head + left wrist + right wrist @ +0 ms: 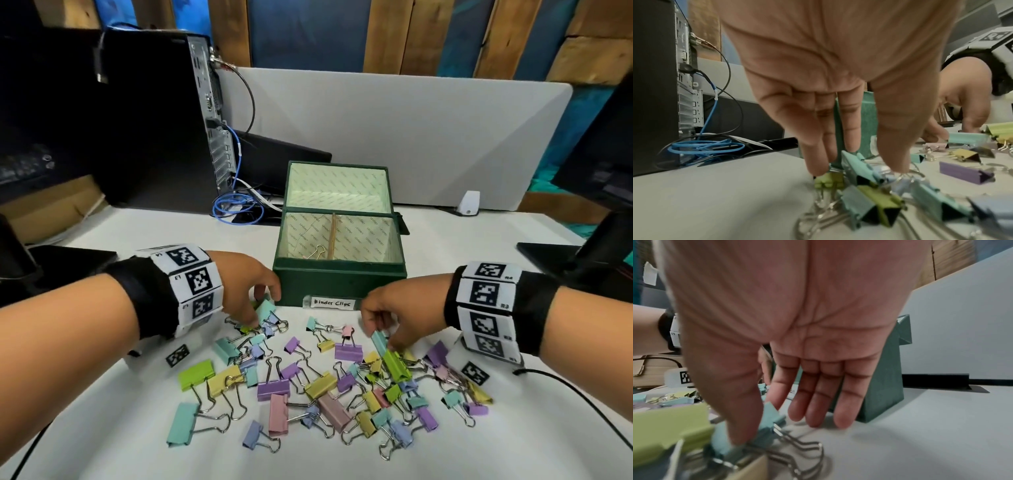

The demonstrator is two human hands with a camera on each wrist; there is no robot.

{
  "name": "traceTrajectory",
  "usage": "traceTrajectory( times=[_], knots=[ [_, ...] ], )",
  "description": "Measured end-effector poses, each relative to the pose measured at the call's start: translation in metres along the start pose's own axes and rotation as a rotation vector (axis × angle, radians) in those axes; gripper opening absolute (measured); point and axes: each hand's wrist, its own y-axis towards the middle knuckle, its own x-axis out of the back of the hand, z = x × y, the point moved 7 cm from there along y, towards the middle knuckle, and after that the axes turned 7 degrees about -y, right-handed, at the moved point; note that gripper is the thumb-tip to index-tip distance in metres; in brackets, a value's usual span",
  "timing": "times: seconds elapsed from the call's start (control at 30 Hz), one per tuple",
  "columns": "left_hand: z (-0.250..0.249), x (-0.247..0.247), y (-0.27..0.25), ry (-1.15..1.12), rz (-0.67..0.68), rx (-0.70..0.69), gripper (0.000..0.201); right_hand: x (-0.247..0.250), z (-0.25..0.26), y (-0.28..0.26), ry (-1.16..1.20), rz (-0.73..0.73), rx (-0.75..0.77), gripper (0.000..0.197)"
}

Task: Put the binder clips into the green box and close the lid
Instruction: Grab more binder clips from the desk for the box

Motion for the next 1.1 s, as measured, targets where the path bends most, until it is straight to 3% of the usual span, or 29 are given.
traceTrajectory(
  times=[0.13, 0.27, 0.37, 0.57, 0.7, 0.9, 1.1],
  knots=[
    [-0.005, -0.009, 0.003, 0.021, 0.02, -0.022, 0.051, 0.0, -0.002, -0.006, 0.088, -0.056, 0.012, 0.025],
    [-0.006, -0.011, 0.005, -0.001, -0.012, -0.03, 0.04, -0.005, 0.004, -0.014, 0.064, 0.029, 0.04, 0.04],
    [-0.007, -0.01, 0.008, -0.016, -0.049, -0.054, 0.025, -0.009, 0.009, -0.012, -0.063, 0.046, 0.05, 0.03],
    [-0.005, -0.005, 0.0, -0.138, -0.104, -0.132, 0.019, 0.009, 0.012, -0.013, -0.065, -0.044, 0.02, 0.028],
    [-0.008, 0.017, -0.012, -0.259, -0.205, -0.198, 0.025, 0.021, 0.029, -0.01, -0.046, -0.042, 0.092, 0.036],
    [-0.009, 0.07, -0.012, -0.396, -0.465, -0.216, 0.017, 0.01, 0.041, 0.0, -0.125, 0.046, 0.143, 0.05],
    [-0.011, 0.088, 0.012, -0.431, -0.569, -0.149, 0.029, 0.012, 0.051, 0.003, -0.114, -0.008, 0.22, 0.045]
  ],
)
